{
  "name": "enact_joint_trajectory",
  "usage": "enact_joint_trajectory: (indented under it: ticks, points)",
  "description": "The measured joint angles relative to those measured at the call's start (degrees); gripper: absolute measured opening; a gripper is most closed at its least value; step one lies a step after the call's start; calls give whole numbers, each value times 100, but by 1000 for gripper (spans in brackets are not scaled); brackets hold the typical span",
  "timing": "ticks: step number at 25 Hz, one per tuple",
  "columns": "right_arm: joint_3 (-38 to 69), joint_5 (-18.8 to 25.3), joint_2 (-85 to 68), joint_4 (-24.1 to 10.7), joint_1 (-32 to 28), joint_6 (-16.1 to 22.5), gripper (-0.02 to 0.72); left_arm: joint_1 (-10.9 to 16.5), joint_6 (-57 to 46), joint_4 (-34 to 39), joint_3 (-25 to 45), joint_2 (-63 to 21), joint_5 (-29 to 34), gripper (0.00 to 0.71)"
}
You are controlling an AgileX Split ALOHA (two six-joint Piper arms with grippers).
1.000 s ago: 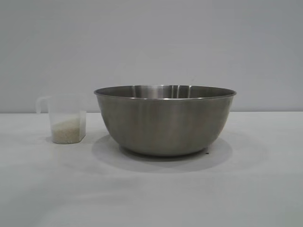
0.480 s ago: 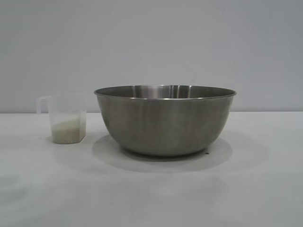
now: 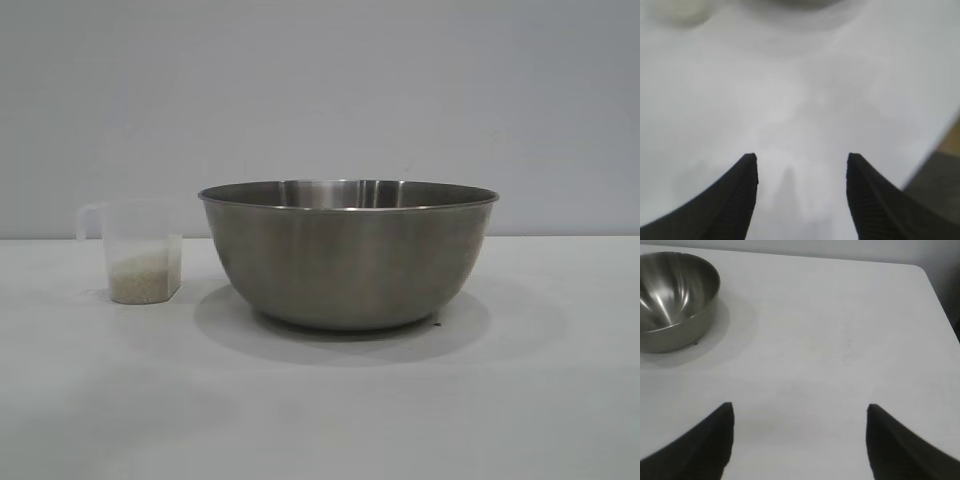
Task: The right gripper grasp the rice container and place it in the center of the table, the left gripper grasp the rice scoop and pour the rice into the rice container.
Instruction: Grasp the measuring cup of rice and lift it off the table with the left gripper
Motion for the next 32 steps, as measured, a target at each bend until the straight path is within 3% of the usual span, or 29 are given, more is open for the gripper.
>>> enact_joint_trajectory:
  ticks: [3,6,14,24,32]
  points:
    - [0,0,0,0,0,0,472,0,-1771,1553,0,0,-545,386]
    - [0,0,0,0,0,0,472,0,-3278,2578,0,0,-1104,386]
    - [0,0,0,0,0,0,472,-11,-3886,2072,0,0,-2503,386]
    - [0,0,0,0,0,0,472,-1201,-3569,1965,90,0,-4263,386]
    - [0,0,0,0,0,0,472,-1500,-4173,1808,1182,0,-5938,386]
